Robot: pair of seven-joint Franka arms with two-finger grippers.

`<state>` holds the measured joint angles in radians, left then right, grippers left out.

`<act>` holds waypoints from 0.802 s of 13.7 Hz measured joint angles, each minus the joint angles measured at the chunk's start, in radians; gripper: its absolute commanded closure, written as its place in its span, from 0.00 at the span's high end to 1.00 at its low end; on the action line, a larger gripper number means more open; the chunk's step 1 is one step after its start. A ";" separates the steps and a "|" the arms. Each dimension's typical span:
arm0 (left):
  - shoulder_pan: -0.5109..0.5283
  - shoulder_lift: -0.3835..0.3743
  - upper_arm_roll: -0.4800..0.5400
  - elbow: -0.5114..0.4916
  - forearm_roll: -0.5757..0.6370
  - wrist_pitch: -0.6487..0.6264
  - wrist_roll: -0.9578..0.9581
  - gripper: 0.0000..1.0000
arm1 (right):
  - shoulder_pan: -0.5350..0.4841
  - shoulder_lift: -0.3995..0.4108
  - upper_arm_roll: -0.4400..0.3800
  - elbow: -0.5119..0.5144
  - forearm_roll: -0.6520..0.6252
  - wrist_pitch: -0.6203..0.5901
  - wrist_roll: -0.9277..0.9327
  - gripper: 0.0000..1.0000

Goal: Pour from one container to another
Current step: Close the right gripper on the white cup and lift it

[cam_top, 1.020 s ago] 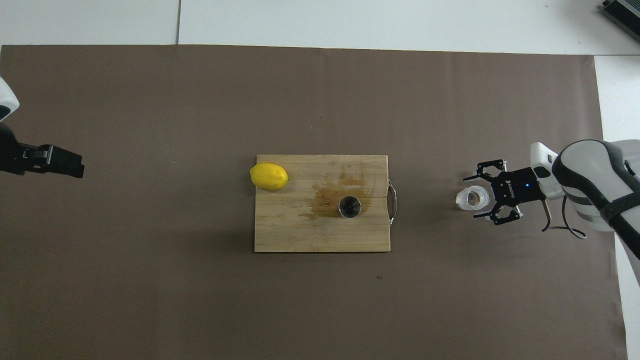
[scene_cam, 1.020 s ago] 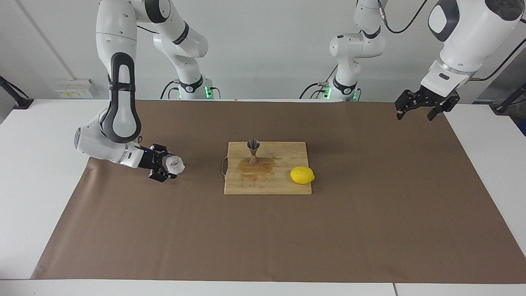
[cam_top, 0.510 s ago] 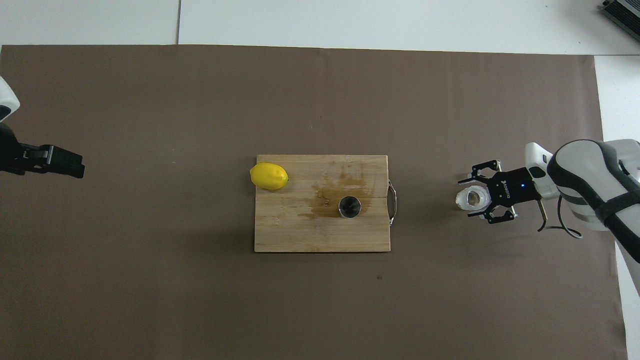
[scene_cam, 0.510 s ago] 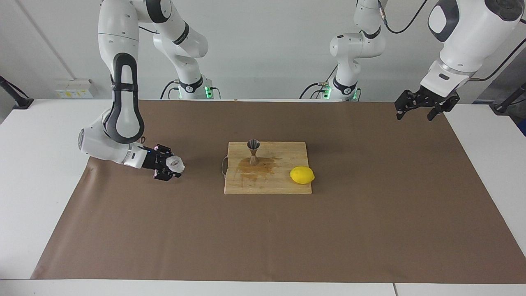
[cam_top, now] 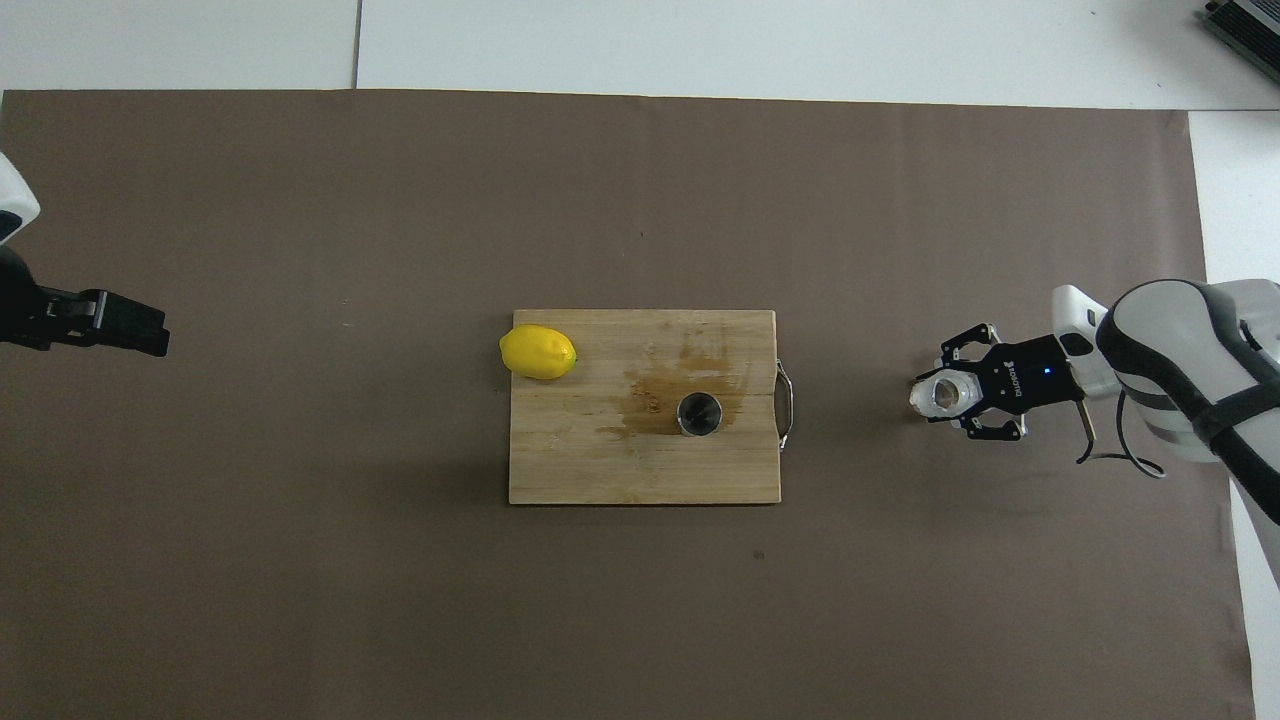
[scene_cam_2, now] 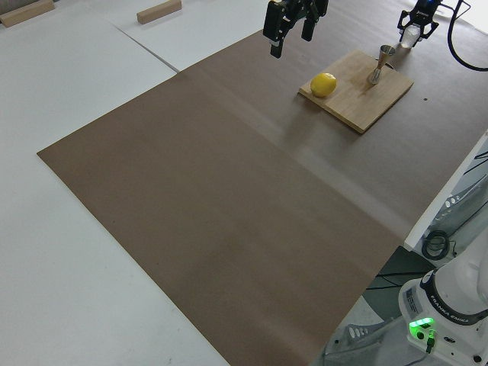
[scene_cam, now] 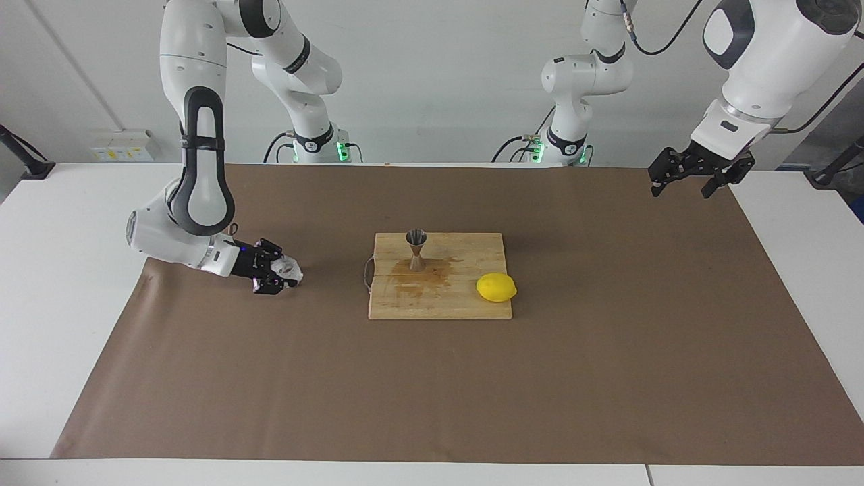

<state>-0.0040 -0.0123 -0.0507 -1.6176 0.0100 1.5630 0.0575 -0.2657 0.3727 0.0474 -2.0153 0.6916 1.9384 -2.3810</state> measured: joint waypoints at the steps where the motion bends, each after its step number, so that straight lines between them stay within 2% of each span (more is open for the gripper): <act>1: 0.000 0.000 0.000 0.000 0.000 0.000 0.000 1.00 | 0.001 -0.005 0.000 0.002 0.000 0.000 0.016 0.06; 5: 0.000 0.000 0.000 0.000 0.000 0.000 0.000 1.00 | 0.038 -0.084 0.001 0.011 0.000 0.000 0.154 0.06; 11: 0.000 0.000 0.000 0.000 0.000 0.000 0.000 1.00 | 0.188 -0.217 0.003 0.013 -0.042 0.014 0.456 0.06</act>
<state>-0.0041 -0.0123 -0.0511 -1.6176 0.0100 1.5631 0.0575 -0.0777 0.1556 0.0500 -2.0025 0.6499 1.9525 -1.9251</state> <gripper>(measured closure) 0.000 0.489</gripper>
